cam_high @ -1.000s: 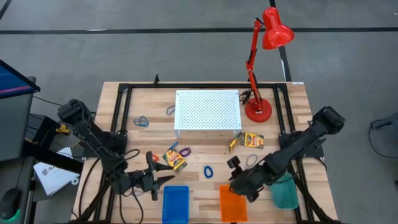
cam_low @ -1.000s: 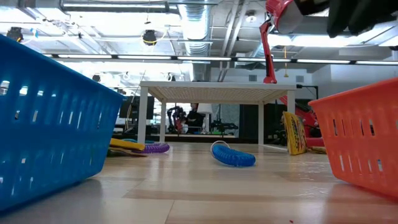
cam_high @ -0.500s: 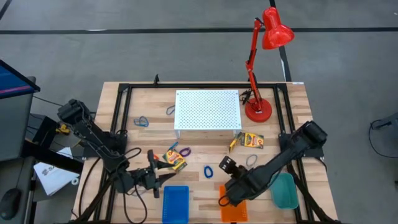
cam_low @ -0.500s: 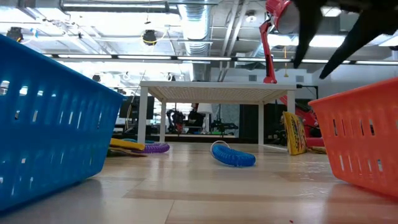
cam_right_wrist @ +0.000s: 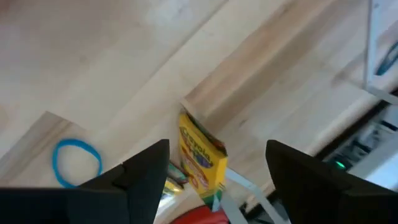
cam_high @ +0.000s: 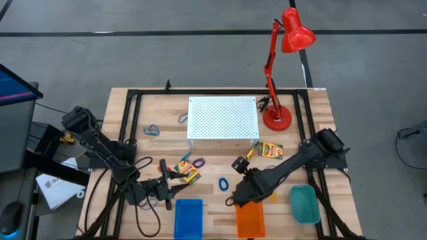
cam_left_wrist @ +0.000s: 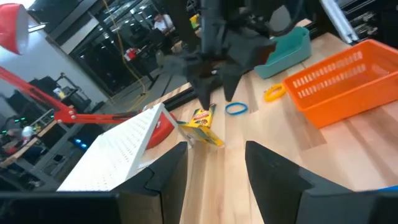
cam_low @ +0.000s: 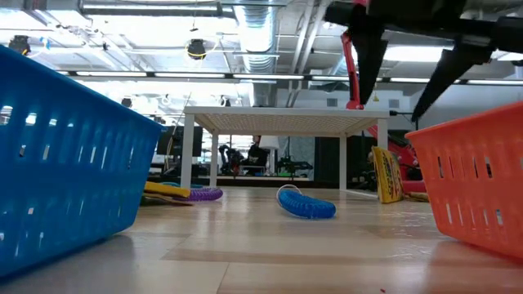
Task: Pick & Place Office Desk Supplies
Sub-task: Put the yellow crayon box into the green bin
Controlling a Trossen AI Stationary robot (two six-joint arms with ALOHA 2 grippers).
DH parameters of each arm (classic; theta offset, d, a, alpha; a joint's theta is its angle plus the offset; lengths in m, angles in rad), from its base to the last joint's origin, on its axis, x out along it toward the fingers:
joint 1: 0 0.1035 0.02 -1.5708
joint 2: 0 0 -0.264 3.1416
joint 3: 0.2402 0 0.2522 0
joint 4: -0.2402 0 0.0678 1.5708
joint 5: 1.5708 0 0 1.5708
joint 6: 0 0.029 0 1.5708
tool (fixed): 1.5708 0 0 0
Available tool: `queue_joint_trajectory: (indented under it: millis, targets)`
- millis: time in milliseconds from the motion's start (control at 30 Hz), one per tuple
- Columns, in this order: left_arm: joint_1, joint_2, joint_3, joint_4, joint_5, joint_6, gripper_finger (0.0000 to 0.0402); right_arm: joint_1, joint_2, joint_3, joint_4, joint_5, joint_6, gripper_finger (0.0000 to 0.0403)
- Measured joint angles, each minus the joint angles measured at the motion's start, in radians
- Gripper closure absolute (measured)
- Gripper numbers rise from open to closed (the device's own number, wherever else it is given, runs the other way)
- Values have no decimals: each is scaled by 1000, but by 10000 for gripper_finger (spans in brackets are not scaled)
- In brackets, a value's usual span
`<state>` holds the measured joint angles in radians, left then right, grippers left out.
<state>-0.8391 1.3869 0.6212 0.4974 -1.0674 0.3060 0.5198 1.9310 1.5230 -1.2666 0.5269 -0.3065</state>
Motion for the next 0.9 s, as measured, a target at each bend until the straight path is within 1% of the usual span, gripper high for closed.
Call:
queue_joint_trajectory:
  millis: [133,367,600,900]
  targets:
    - [0,0,0,5,2,-2,247,-41,1,-25,-5,-59,0,138]
    - [0,0,0,5,2,-4,247,-103,0,-77,2,-60,-9,138]
    - [0,0,0,5,3,-9,247,-173,0,-130,17,-85,-17,138]
    - [0,0,0,4,3,-20,247,-233,0,-171,59,-104,-42,138]
